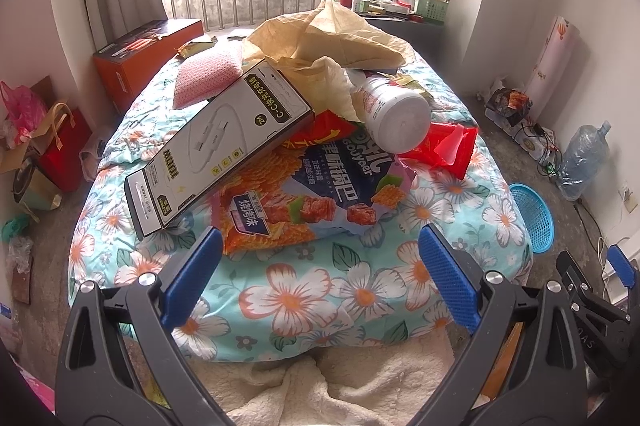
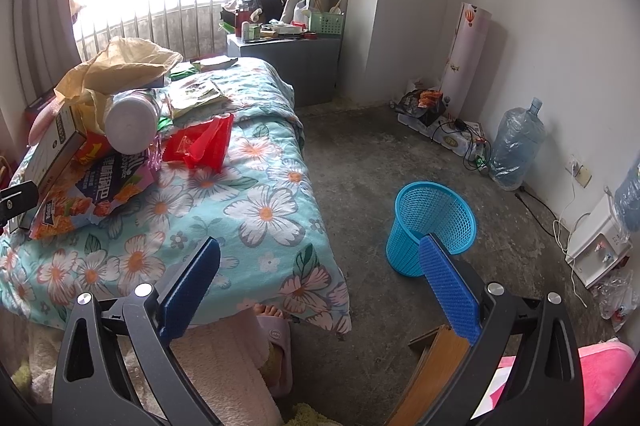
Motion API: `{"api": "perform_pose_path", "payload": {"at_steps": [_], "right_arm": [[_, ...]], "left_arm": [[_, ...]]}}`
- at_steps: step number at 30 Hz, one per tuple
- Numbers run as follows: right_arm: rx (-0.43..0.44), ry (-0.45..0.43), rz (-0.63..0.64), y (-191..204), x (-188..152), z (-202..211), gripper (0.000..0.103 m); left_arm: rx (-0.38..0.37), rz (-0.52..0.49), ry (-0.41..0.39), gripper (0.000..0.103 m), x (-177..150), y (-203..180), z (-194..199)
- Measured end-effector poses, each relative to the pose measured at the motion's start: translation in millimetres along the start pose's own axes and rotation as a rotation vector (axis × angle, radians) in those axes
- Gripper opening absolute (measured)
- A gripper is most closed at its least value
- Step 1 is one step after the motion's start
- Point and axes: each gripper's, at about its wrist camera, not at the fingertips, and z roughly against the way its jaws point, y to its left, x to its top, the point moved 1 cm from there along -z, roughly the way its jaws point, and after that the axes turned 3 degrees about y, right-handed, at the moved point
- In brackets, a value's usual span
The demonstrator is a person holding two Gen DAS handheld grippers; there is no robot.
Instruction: Collect trash
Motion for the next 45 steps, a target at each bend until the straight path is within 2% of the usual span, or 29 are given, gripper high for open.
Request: {"api": "perform_pose_path", "payload": {"at_steps": [35, 39, 41, 45], "right_arm": [[0.009, -0.007, -0.008, -1, 0, -1, 0.097], [0.010, -0.029, -0.014, -1, 5, 0, 0.097], [0.005, -0.047, -0.012, 1, 9, 0, 0.097], [0.016, -0.092, -0.008, 7, 23, 1, 0.097]], "left_arm": [[0.010, -0.003, 0.016, 0.094, -4, 1, -7], [-0.005, -0.012, 0.015, 0.094, 0, 5, -12], [-0.036, -0.015, 0.004, 0.094, 6, 10, -14], [-0.086, -0.030, -0.059, 0.094, 19, 26, -14]]}}
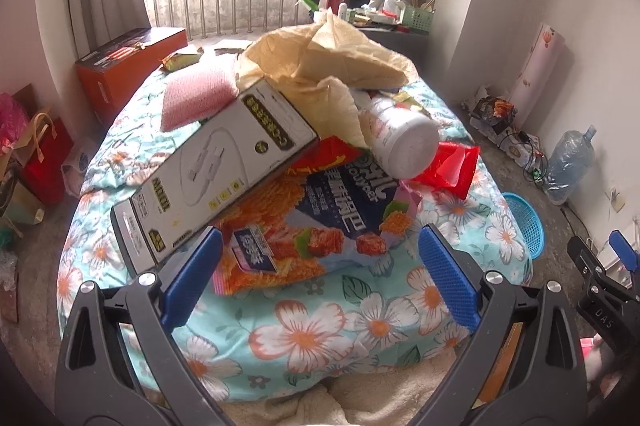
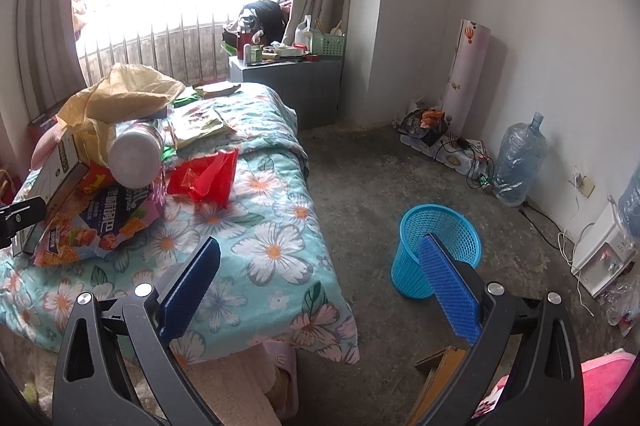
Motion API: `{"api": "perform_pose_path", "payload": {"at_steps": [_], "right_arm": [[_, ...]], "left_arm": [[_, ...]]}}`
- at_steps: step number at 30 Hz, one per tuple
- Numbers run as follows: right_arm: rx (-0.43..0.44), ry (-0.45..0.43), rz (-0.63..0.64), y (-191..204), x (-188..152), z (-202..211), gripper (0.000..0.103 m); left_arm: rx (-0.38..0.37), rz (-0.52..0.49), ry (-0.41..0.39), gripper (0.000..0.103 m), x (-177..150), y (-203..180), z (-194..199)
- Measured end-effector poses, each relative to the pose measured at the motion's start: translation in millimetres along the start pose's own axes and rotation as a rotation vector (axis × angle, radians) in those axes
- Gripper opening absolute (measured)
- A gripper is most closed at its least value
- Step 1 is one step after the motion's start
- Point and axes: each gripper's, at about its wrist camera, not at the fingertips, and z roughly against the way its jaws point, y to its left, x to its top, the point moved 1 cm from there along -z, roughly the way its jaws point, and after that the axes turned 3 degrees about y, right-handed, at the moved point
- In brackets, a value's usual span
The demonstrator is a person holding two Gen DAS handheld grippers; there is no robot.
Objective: Collect trash
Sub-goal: 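Close the right tool on the crumpled tan paper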
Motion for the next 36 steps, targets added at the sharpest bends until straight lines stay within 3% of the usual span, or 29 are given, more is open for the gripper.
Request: {"api": "perform_pose_path", "payload": {"at_steps": [5, 8, 14, 20, 25, 33, 36], "right_arm": [[0.047, -0.075, 0.033, 20, 22, -5, 0.097], [0.107, -0.090, 0.040, 34, 35, -13, 0.097], [0.241, -0.094, 0.036, 64, 69, -33, 0.097], [0.466, -0.043, 0.012, 83, 120, -62, 0.097], [0.695, 0.097, 0.095, 129, 162, -95, 0.097], [0.769, 0.157, 0.369, 215, 179, -107, 0.097], [0.740, 0.159, 0.505, 245, 175, -110, 0.097]], "left_arm": [[-0.019, -0.005, -0.158, 0.094, 34, 42, 9], [-0.016, 0.067, -0.205, 0.094, 62, 81, 6], [-0.025, 0.223, -0.176, 0.094, 103, 139, -15], [-0.213, 0.202, -0.166, 0.093, 109, 131, -34], [-0.247, 0.183, -0.150, 0.073, 107, 121, -50], [-0.265, 0.224, -0.130, 0.059, 100, 141, -62], [-0.263, 0.241, -0.133, 0.058, 98, 150, -65]]}}
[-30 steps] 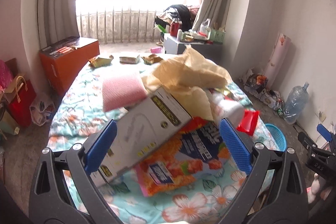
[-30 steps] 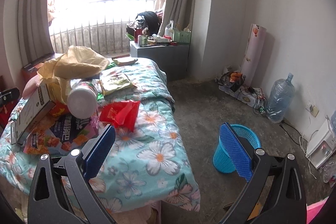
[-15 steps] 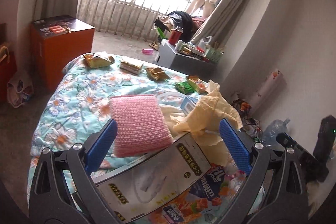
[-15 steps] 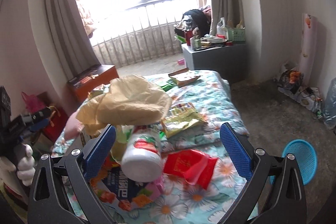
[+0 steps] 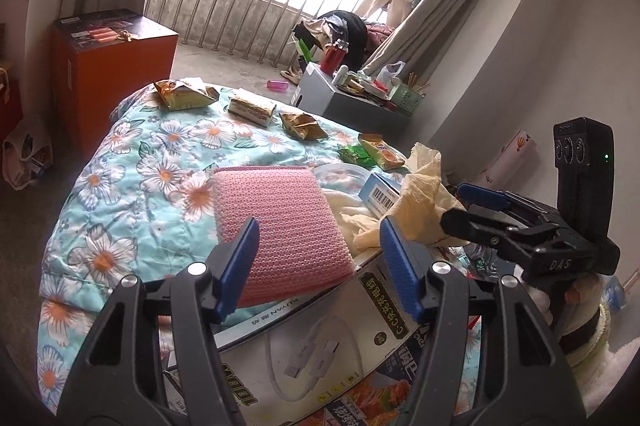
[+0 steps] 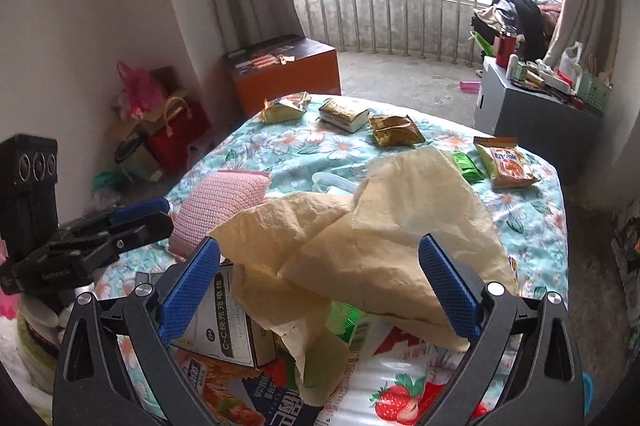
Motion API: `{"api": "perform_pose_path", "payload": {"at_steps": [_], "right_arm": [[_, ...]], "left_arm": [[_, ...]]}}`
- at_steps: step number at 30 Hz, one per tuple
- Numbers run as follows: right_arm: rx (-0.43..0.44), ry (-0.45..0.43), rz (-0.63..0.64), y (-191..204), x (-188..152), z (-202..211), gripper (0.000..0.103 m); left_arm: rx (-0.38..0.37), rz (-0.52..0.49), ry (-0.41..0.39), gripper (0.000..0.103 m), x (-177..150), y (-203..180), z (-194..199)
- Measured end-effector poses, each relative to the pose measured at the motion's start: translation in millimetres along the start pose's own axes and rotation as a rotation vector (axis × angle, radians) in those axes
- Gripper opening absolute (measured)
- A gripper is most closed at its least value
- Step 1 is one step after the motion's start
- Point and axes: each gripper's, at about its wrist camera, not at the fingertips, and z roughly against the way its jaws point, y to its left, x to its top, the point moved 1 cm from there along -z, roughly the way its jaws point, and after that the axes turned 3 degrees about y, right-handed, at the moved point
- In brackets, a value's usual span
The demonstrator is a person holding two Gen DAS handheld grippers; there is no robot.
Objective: Collect trash
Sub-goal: 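Close the right tool on the crumpled tan paper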
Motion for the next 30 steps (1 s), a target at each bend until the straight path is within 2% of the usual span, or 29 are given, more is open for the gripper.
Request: {"api": "perform_pose_path", "payload": {"at_steps": [3, 7, 12, 13, 15, 17, 22, 26, 30], "right_arm": [[-0.085, 0.057, 0.080, 11, 3, -23, 0.097], [-0.136, 0.102, 0.080, 12, -2, -37, 0.094], [-0.239, 0.113, 0.133, 16, -11, -39, 0.072], [-0.254, 0.109, 0.140, 16, -13, -37, 0.068], [-0.289, 0.096, 0.157, 19, -14, -33, 0.055], [-0.325, 0.075, 0.165, 22, -14, -28, 0.049], [-0.329, 0.007, 0.112, 17, -12, -5, 0.040], [-0.261, -0.054, 0.035, 10, -9, 17, 0.038], [-0.190, -0.074, -0.019, 6, -13, 26, 0.039]], "left_arm": [[-0.004, 0.017, -0.005, 0.058, 0, 8, 2], [-0.013, 0.029, -0.008, 0.058, 0, 15, 2], [-0.018, 0.034, -0.009, 0.058, -1, 20, 2], [-0.020, 0.036, -0.010, 0.058, -2, 21, 2], [-0.021, 0.041, -0.012, 0.058, -2, 22, 2], [-0.024, 0.043, -0.016, 0.058, -3, 23, 5], [-0.026, 0.044, -0.021, 0.058, -6, 23, 8], [-0.028, 0.043, -0.026, 0.058, -7, 20, 11], [-0.033, 0.034, -0.025, 0.058, -8, 15, 13]]}}
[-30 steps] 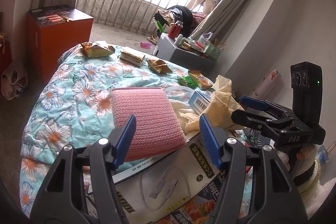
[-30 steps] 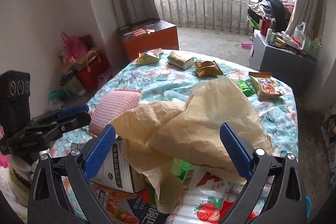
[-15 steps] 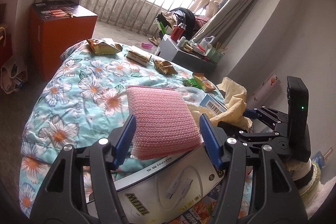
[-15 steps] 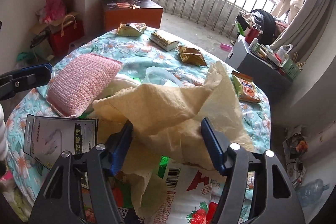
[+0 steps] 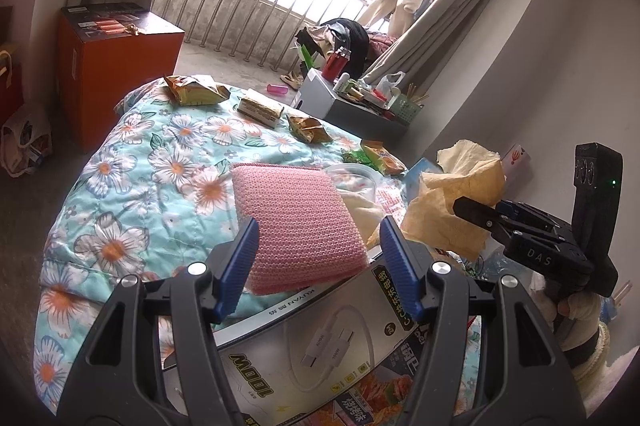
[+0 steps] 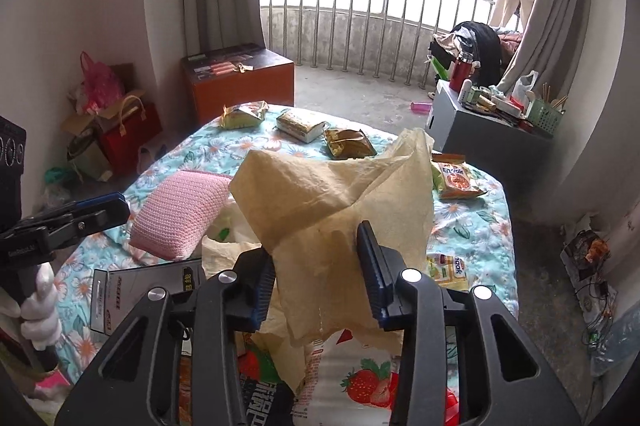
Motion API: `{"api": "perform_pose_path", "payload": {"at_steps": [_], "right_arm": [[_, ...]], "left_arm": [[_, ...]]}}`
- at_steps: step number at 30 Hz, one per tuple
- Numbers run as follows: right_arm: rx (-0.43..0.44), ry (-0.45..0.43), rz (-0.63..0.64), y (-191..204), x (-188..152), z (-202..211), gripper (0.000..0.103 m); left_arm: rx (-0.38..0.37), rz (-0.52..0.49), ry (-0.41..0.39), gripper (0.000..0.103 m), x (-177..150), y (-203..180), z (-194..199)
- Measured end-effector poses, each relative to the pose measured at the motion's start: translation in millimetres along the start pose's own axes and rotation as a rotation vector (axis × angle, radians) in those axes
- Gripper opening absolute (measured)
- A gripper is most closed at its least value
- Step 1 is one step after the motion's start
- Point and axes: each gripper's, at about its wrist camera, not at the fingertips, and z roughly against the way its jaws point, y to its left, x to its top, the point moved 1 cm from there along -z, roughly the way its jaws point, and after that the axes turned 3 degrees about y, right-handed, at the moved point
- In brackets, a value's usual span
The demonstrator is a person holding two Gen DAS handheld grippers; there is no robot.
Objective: Collect trash
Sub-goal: 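Close the right tool on the crumpled tan paper, then grasp the tan paper with the left tool while the right tool releases it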
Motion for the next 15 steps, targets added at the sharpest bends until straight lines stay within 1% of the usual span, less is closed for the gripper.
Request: {"api": "perform_pose_path", "payload": {"at_steps": [4, 5, 6, 8, 9, 12, 15], "right_arm": [[0.049, -0.031, -0.047, -5, -3, 8, 0.039], [0.060, -0.038, -0.061, -7, -4, 10, 0.037], [0.069, -0.046, -0.074, -9, -5, 12, 0.025], [0.103, -0.049, -0.099, -13, -5, 14, 0.011], [0.118, -0.055, -0.118, -16, -6, 16, 0.009], [0.125, -0.078, -0.153, -24, -5, 24, 0.008], [0.197, -0.077, -0.187, -29, -9, 29, 0.008]], "left_arm": [[-0.008, -0.012, 0.000, 0.058, -2, -5, 3], [-0.011, -0.014, 0.002, 0.058, -3, -6, 3], [-0.014, -0.016, 0.003, 0.058, -4, -7, 3], [-0.024, -0.023, 0.008, 0.058, -5, -11, 3], [-0.030, -0.028, 0.009, 0.058, -6, -13, 2], [-0.061, -0.047, 0.019, 0.058, -10, -20, 2], [-0.104, -0.076, 0.035, 0.058, -14, -31, 0]]}}
